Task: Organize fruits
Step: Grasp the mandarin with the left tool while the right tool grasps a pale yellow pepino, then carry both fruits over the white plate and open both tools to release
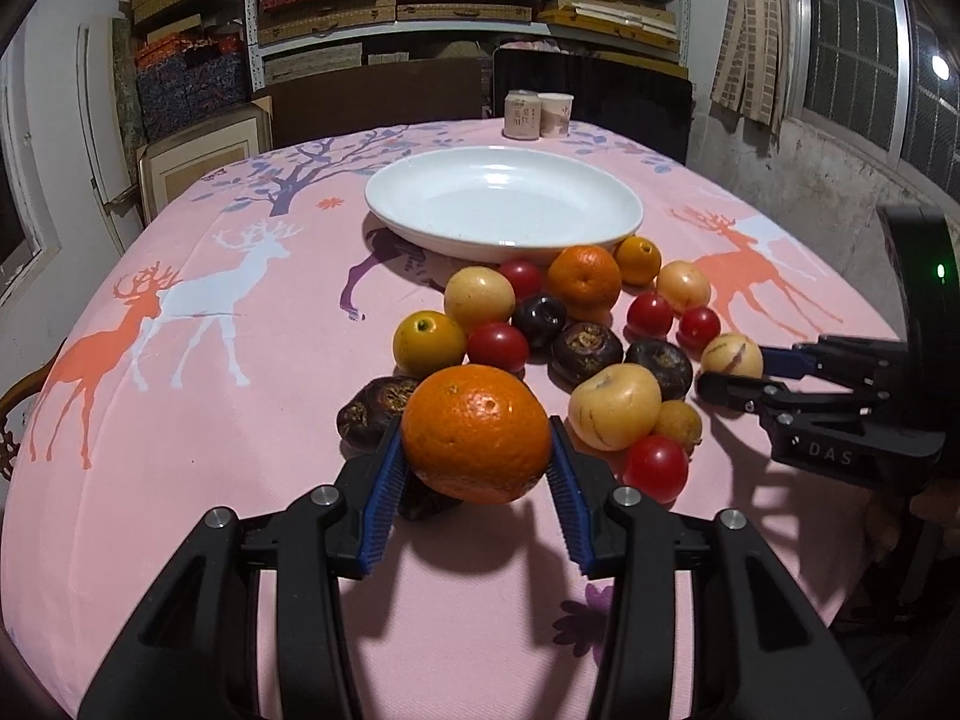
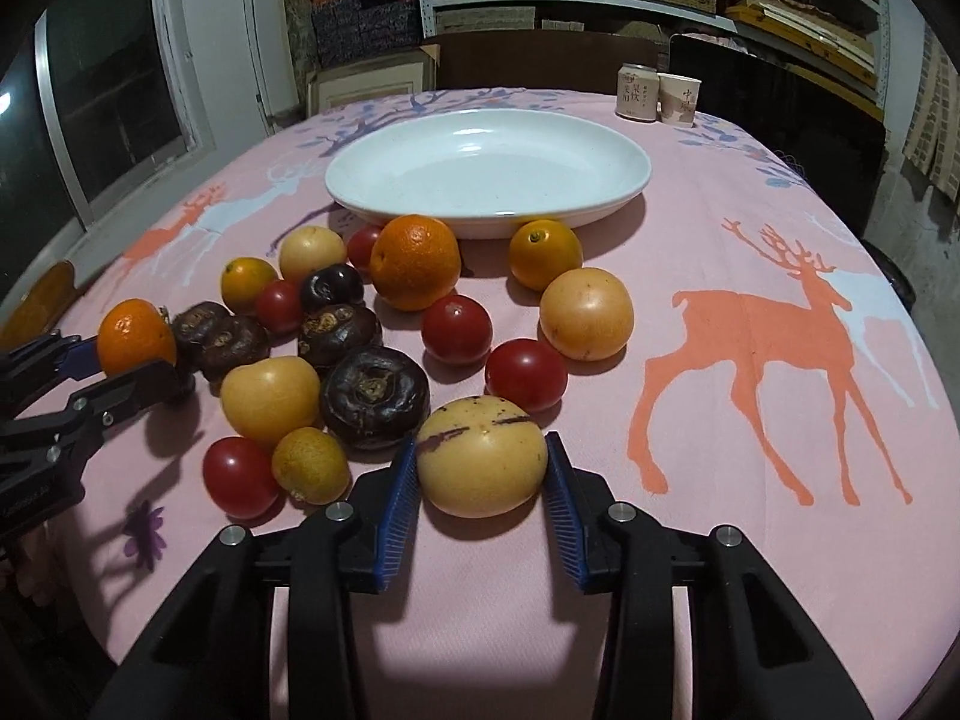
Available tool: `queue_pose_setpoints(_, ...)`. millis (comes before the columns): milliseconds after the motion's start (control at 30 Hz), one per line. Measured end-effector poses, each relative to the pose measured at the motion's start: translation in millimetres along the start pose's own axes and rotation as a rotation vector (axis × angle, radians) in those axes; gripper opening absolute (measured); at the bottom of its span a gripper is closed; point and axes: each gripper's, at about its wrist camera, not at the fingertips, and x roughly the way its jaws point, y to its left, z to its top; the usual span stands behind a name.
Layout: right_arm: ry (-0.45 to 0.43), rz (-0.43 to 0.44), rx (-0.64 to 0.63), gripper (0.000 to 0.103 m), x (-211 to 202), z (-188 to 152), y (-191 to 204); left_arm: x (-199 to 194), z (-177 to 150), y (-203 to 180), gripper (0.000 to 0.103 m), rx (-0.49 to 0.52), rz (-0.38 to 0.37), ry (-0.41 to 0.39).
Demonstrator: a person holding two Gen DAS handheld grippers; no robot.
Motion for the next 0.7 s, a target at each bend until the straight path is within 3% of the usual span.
queue_pose_setpoints(233,-0.048,0.037,0.045,0.041,-18.2,-7.4,-18.9,-9.4,4.0,6.7,0.044,-0.03,-0.015,-0.036)
queue_pose_setpoints(400,-0.072,0.052,0.048,0.041,-31.6,6.1,-27.6,-8.8,18.0,12.1,0.044,-0.041,-0.043,-0.028)
queue_pose_setpoints(567,-0.114,0.056,0.042,0.041,-38.2,52.3,-42.1,1.0,60.5,12.7,0.044,-0.005,-0.06,-0.038)
queue_pose_setpoints(700,-0.131,0.068,0.043,0.041,-27.2,104.1,-51.4,28.6,113.4,12.8,0.044,0.005,-0.071,-0.043)
